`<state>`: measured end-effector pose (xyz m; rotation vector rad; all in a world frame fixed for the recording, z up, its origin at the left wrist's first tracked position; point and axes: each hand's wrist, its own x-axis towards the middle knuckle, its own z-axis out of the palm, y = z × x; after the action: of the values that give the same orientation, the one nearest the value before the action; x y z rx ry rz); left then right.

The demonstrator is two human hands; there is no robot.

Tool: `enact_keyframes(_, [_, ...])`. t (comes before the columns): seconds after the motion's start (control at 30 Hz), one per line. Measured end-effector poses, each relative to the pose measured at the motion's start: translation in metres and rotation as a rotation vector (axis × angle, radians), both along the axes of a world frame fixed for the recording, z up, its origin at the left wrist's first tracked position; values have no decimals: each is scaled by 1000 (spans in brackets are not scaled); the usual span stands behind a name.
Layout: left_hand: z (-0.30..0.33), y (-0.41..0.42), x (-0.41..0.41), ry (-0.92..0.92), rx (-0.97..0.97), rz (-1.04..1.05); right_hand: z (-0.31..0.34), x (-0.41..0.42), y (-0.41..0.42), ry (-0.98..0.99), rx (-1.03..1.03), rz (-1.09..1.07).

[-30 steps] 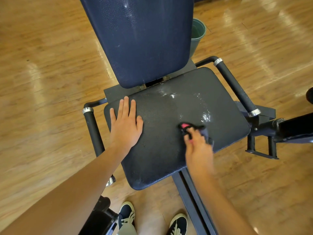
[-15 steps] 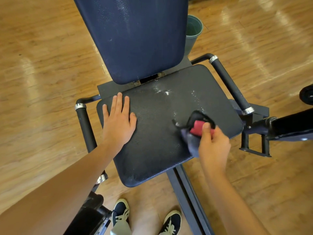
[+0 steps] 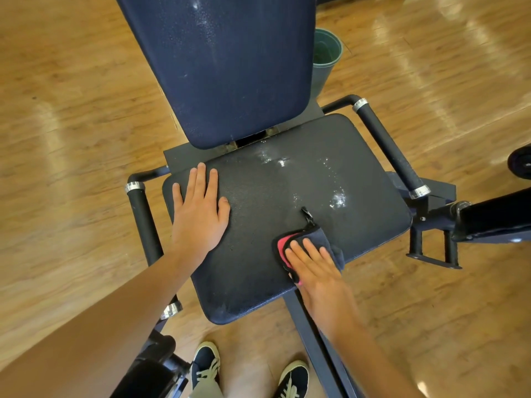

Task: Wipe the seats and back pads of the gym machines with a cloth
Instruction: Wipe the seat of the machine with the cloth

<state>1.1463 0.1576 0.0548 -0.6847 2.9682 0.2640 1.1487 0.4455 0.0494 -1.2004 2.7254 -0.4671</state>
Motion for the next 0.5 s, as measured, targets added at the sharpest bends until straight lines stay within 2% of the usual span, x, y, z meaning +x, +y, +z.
enact_keyframes(0.17, [0, 0, 1, 3, -6, -1, 13, -34, 13, 15, 131, 205])
enact_keyframes(0.5, [-1, 0, 2, 22, 0, -5, 20, -75, 34, 82, 222, 405])
